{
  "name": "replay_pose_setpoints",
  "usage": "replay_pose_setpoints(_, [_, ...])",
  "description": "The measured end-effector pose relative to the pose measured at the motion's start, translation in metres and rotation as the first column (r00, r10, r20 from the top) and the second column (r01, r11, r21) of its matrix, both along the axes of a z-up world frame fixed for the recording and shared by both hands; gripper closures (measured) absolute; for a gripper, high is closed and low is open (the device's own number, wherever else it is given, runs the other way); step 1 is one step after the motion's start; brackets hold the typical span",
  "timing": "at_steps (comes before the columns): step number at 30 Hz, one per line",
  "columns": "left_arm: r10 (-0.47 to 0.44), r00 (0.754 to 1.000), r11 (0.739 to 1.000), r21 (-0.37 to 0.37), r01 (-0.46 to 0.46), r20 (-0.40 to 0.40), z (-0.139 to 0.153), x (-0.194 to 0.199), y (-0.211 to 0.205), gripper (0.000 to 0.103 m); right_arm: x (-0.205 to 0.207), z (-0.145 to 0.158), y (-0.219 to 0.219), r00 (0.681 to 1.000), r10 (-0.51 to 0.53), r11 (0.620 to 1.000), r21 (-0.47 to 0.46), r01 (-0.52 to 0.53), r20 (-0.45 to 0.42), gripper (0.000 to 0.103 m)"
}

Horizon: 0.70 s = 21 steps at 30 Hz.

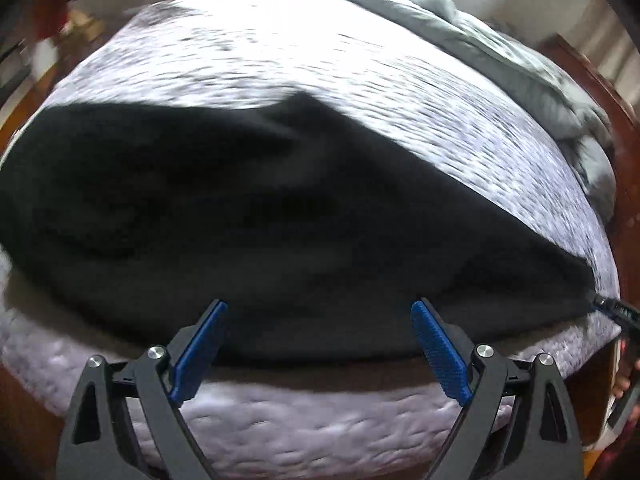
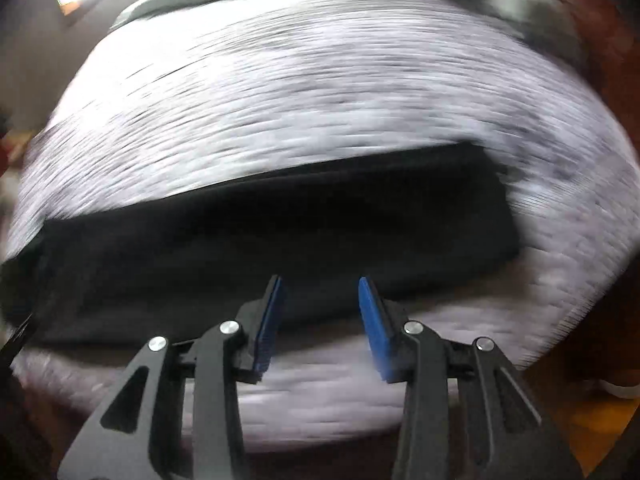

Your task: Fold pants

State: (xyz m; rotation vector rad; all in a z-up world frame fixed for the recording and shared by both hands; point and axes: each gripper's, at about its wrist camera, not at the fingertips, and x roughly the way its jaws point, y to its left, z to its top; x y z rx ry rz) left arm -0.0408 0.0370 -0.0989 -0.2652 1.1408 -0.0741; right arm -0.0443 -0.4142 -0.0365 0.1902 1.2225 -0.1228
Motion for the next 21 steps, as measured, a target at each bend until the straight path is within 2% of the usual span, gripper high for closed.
replay_pose_setpoints(4, [0.135,0.991,0.991,-0.005,-0.135,-0.006,0.001,-0.012,0.055,0.01,0.036,-0.019,0.092,0.977,0.211,0.974,0.089,-0.209,-0.018,0.063])
replay_pose_setpoints(8, [0.301,0.953,0.953,-0.013,-0.301,-0.029,-0.003,-0.026,0.118,0.01,0.056,-0.036,0.155,0.95,0.307,0.946,0.128,-0.298,-0.056,0.063])
replay_pose_setpoints(11, [0.376,0.926,0.925,-0.038,-0.377,-0.041,-0.009,-0.023,0.16,0.01,0.058,-0.041,0.184,0.93,0.362,0.927,0.128,-0.352,-0.067,0.057])
replay_pose_setpoints(14, [0.418,0.908,0.908,-0.03,-0.419,-0.031,-0.012,-0.011,0.181,0.01,0.06,-0.053,0.196,0.921,0.375,0.926,0.089,-0.367,-0.103,0.054])
replay_pose_setpoints(16, [0.422,0.906,0.905,-0.045,-0.424,-0.034,-0.015,-0.002,0.19,0.01,0.058,-0.058,0.2,0.917,0.382,0.924,0.055,-0.378,-0.114,0.053])
replay_pose_setpoints(17, [0.419,0.907,0.906,-0.047,-0.421,-0.044,-0.018,0.003,0.192,0.012,0.057,-0.058,0.203,0.916,0.385,0.923,0.042,-0.383,-0.114,0.052])
replay_pose_setpoints(21, [0.427,0.903,0.902,-0.049,-0.429,-0.047,-0.019,0.011,0.194,0.039,0.058,-0.052,0.21,0.91,0.398,0.917,0.038,-0.397,-0.111,0.052])
